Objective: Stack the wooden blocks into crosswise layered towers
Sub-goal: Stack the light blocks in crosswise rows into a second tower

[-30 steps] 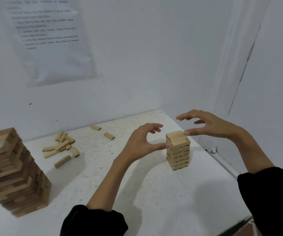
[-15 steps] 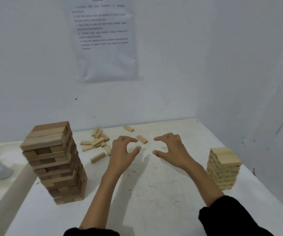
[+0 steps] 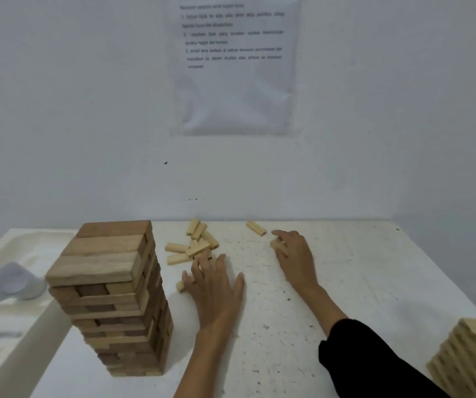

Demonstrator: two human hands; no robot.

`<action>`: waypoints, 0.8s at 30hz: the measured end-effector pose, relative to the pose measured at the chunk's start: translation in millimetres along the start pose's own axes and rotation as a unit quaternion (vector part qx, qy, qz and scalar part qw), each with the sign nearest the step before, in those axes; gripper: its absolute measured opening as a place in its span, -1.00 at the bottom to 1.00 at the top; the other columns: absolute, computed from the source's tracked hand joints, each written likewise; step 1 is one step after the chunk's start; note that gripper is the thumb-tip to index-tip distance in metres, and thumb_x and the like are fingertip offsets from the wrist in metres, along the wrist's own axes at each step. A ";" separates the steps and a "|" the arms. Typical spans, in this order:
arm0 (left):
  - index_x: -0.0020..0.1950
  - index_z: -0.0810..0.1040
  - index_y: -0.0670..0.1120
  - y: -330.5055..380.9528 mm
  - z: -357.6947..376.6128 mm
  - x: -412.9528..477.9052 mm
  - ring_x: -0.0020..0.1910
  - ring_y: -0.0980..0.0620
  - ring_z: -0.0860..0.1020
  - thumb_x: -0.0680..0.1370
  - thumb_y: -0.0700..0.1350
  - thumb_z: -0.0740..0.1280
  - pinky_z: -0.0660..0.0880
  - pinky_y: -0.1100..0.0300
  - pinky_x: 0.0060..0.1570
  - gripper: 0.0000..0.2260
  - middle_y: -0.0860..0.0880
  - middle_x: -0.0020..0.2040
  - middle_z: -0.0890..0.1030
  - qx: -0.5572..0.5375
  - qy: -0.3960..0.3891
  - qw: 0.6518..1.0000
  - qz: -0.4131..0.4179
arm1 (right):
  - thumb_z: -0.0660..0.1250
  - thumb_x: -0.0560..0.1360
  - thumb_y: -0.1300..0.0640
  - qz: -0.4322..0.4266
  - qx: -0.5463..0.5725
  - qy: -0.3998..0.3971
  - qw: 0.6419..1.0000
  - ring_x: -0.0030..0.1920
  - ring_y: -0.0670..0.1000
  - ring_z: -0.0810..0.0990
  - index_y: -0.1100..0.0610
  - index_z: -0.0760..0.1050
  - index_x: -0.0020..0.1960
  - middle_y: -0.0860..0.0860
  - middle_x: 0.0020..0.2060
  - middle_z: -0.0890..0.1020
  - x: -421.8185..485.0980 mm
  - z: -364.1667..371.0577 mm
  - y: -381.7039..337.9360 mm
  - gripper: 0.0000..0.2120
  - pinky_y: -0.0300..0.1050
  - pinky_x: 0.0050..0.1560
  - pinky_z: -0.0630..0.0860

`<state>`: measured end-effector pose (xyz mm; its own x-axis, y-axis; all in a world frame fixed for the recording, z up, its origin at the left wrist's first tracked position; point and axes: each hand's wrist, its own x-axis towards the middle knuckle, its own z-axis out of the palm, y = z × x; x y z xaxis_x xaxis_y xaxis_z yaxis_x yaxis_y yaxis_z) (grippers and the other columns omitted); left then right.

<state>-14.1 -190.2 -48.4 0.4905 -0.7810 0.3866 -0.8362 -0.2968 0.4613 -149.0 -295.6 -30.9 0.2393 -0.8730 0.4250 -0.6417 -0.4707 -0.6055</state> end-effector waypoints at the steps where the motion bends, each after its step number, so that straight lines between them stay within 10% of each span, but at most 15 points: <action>1: 0.36 0.40 -0.06 -0.5 0.3 -0.6 0.41 -0.11 0.08 0.51 0.09 0.31 -0.08 -0.13 0.42 -0.54 -0.14 0.43 0.25 -0.003 0.001 1.000 -0.002 | 0.29 0.50 0.31 0.004 0.028 0.022 0.999 0.02 0.10 0.51 0.13 0.50 0.24 0.10 0.03 0.51 8.0 4.9 -1.9 -0.68 -0.24 -0.07 0.37; 9: 0.05 0.57 -0.03 -4.6 8.5 3.6 0.15 -0.07 0.30 0.33 0.17 0.30 0.44 -0.26 0.12 -0.60 -0.12 0.12 0.54 0.056 0.059 0.997 0.008 | 0.24 0.48 0.37 -0.018 -0.023 0.008 1.000 0.09 0.18 0.44 0.10 0.57 0.20 0.20 0.17 0.39 43.2 36.0 -12.2 -0.64 -0.02 0.07 0.47; 24: -0.11 0.63 -0.01 0.1 2.4 5.1 -0.16 -0.10 0.60 0.19 -0.11 0.60 0.14 -0.24 0.20 -0.68 -0.06 -0.08 0.60 0.071 0.084 0.994 0.022 | 0.38 0.46 0.27 -0.038 0.012 -0.003 0.999 -0.07 -0.14 0.37 0.15 0.66 0.02 0.07 0.00 0.63 -6.3 15.6 -19.5 -0.84 -0.52 -0.15 0.27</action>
<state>-12.3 -195.6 -48.3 0.4759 -0.6966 0.5369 -0.8785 -0.3475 0.3279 -126.6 -282.9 -32.2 0.2909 -0.8358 0.4657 -0.6038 -0.5379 -0.5883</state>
